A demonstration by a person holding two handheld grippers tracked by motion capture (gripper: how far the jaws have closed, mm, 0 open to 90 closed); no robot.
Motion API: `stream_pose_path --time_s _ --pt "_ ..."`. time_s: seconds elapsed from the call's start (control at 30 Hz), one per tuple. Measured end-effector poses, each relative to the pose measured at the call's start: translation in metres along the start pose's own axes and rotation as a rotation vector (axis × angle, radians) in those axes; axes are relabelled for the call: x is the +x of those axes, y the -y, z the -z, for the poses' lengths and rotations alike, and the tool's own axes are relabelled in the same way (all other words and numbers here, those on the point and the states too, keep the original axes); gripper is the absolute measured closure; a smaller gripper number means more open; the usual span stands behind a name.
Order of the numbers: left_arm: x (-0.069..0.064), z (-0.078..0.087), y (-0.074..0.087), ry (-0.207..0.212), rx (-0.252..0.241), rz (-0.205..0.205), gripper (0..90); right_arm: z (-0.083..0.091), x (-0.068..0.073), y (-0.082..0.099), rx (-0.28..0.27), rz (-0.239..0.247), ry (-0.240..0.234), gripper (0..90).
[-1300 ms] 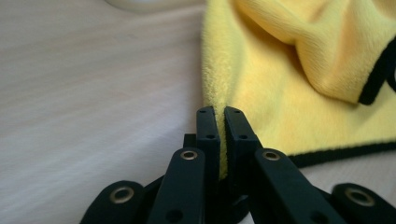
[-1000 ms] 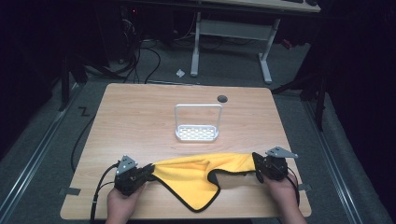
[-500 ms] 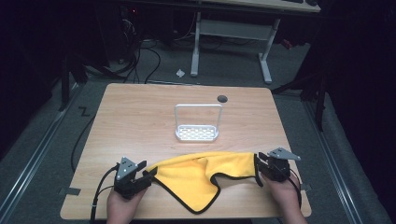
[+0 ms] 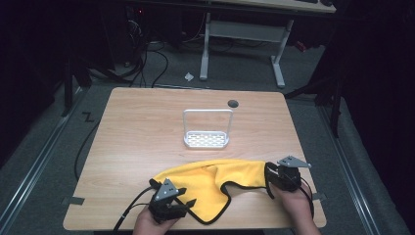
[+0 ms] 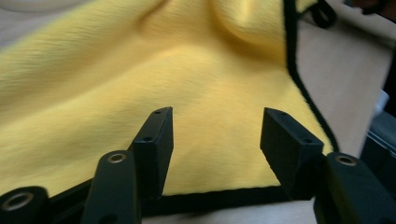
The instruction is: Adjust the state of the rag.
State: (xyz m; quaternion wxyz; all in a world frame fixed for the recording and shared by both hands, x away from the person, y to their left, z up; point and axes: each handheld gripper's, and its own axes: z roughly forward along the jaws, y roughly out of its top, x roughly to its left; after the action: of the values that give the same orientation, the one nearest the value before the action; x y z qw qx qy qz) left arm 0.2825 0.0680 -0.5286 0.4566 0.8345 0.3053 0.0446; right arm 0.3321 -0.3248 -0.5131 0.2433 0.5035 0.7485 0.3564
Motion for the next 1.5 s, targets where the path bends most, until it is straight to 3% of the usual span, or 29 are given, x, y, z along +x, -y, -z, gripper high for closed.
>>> stream_pose_path --time_s 0.03,0.07,0.1,0.13,0.17,0.2,0.27,0.3,0.4,0.47,0.5,0.57,0.7,0.73,0.8,0.83,0.87,0.9,0.93,0.97,1.0,1.07,1.1,1.17,1.23,1.37,1.5 --pt "-0.009 -0.008 0.002 0.031 0.041 -0.036 41.1 -0.001 0.000 0.000 0.002 0.000 -0.003 68.1" --pt "-0.009 -0.008 0.002 0.031 0.041 -0.036 40.0 -0.001 0.000 0.000 0.002 0.000 -0.003 68.1" --pt "-0.013 -0.013 0.003 0.036 0.071 -0.058 40.0 -0.001 0.000 0.000 0.002 -0.003 -0.006 68.1" --pt "-0.018 -0.016 0.004 0.026 0.070 -0.089 37.0 -0.001 0.000 0.000 0.002 -0.003 -0.008 68.1" --pt "-0.026 -0.018 0.004 -0.023 0.080 -0.138 35.9 -0.001 0.000 0.000 0.001 0.001 -0.007 68.0" --pt "-0.026 -0.018 0.004 -0.023 0.080 -0.138 37.5 -0.001 0.000 0.000 0.001 0.001 -0.007 68.0" --pt "-0.034 -0.019 0.006 -0.079 0.088 -0.189 42.0 -0.001 0.001 0.001 0.001 -0.003 -0.009 68.0" --pt "-0.040 -0.018 0.009 -0.079 0.065 -0.201 52.7 -0.001 0.000 0.001 0.003 -0.010 -0.013 68.1" --pt "-0.044 -0.019 0.010 -0.073 0.056 -0.213 67.4 -0.002 0.001 0.001 0.006 -0.011 -0.018 68.1" --pt "-0.045 -0.020 0.010 -0.073 0.055 -0.212 70.9 -0.003 0.002 0.001 0.006 -0.008 -0.019 68.1" --pt "-0.045 -0.020 0.010 -0.069 0.060 -0.208 79.0 -0.003 0.002 0.001 0.007 -0.010 -0.019 68.1" --pt "-0.043 -0.020 0.008 -0.059 0.069 -0.199 81.0 -0.002 0.003 0.001 0.007 -0.006 -0.019 68.5" --pt "-0.035 -0.011 0.002 -0.011 0.052 -0.150 83.1 -0.001 0.004 0.001 -0.001 0.005 -0.025 76.1" --pt "-0.031 0.003 -0.005 0.002 -0.006 -0.129 83.1 0.000 0.003 0.000 -0.002 0.005 -0.038 80.2" --pt "-0.028 0.012 -0.009 0.009 -0.033 -0.112 83.2 0.001 0.003 0.000 0.000 0.005 -0.046 83.4" --pt "-0.023 0.032 -0.016 0.006 -0.099 -0.090 83.3 0.002 0.003 -0.001 0.001 0.012 -0.050 86.2" --pt "-0.019 0.043 -0.019 -0.005 -0.131 -0.084 83.3 0.002 0.003 -0.002 -0.001 0.019 -0.051 86.4" --pt "-0.019 0.043 -0.019 -0.005 -0.131 -0.084 83.3 0.002 0.003 -0.002 -0.001 0.019 -0.051 86.4" --pt "-0.015 0.054 -0.022 -0.029 -0.166 -0.078 83.3 0.002 0.004 -0.002 0.000 0.020 -0.053 86.8" --pt "0.002 0.073 -0.026 -0.085 -0.233 -0.038 83.2 0.002 0.006 -0.003 -0.003 0.034 -0.055 87.0" --pt "0.002 0.073 -0.026 -0.085 -0.233 -0.038 83.2 0.002 0.006 -0.003 -0.003 0.034 -0.055 87.0" --pt "0.026 0.085 -0.024 -0.130 -0.270 0.036 83.2 0.001 0.008 -0.004 -0.004 0.050 -0.063 87.3" --pt "0.050 0.090 -0.017 -0.201 -0.278 0.084 83.2 0.001 0.009 -0.004 -0.003 0.053 -0.064 87.3" --pt "0.072 0.088 -0.009 -0.254 -0.251 0.142 83.2 -0.001 0.010 -0.005 0.000 0.056 -0.070 87.1" --pt "0.089 0.082 0.000 -0.264 -0.220 0.205 83.1 -0.003 0.011 -0.004 0.012 0.048 -0.076 84.0" --pt "0.104 0.065 0.010 -0.297 -0.125 0.233 82.8 -0.002 0.008 -0.003 0.008 0.022 -0.060 75.2" --pt "0.108 0.056 0.014 -0.313 -0.080 0.233 82.7 0.007 0.006 -0.004 -0.028 -0.010 -0.051 71.2"
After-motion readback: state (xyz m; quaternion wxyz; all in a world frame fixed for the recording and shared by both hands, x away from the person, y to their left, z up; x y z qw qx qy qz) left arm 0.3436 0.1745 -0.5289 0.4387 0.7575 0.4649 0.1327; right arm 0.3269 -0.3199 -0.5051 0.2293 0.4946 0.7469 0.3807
